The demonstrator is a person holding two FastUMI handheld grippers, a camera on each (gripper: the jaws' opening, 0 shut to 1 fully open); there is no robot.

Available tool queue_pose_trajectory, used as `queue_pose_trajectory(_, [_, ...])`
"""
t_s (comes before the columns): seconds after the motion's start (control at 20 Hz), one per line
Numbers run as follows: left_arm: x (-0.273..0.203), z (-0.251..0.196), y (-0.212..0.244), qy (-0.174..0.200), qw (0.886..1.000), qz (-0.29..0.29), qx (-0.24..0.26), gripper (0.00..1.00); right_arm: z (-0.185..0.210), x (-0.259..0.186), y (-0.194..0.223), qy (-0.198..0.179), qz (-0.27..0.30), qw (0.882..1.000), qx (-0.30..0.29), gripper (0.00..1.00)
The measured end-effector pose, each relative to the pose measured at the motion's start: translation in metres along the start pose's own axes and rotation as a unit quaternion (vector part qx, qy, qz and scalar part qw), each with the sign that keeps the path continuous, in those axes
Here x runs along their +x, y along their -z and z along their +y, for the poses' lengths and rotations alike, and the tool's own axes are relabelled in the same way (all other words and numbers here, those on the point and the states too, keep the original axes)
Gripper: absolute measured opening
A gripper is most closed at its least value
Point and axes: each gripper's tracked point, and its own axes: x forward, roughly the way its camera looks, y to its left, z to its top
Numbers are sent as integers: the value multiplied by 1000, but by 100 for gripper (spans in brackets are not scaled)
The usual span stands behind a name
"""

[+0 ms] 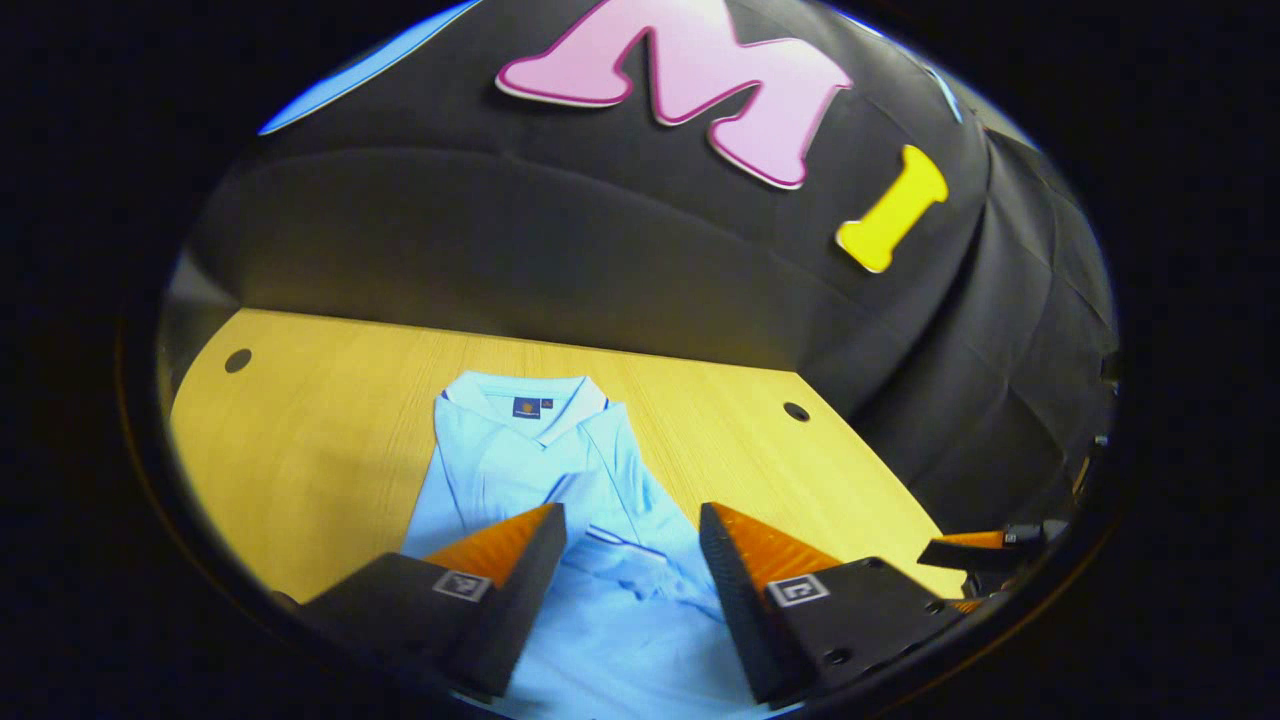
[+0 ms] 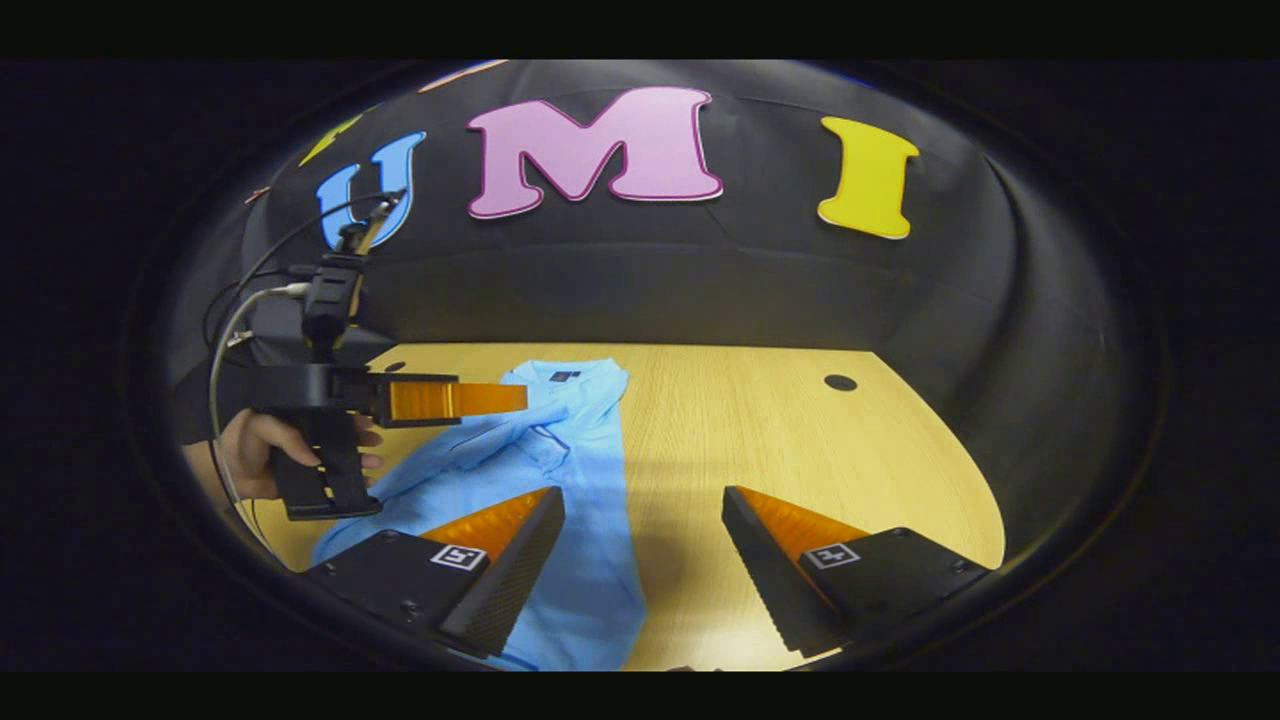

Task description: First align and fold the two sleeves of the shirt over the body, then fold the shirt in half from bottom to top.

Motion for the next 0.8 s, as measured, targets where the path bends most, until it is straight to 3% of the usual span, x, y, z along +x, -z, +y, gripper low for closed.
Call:
queue_pose_trajectory(0.05, [-20, 1, 4, -8, 1000, -7, 12, 95, 4, -8, 8, -2, 5, 1000, 7, 99])
queue_pose_trajectory(0.1, [-39, 3, 9, -17, 1000, -13, 23, 97, 8, -17, 16, -2, 10, 1000, 12, 99])
queue_pose_trajectory(0.35, [-154, 22, 59, -80, 994, -13, 78, 98, 31, -59, 65, -7, 46, 999, 18, 99])
queue_pose_trajectory(0.5, [-204, 24, 105, -101, 993, 10, 57, 98, 42, -76, 98, -14, 76, 997, 28, 99])
queue_pose_trajectory(0.8, [-251, 36, 193, -138, 988, 64, 38, 98, 45, -95, 149, -8, 111, 993, 27, 99])
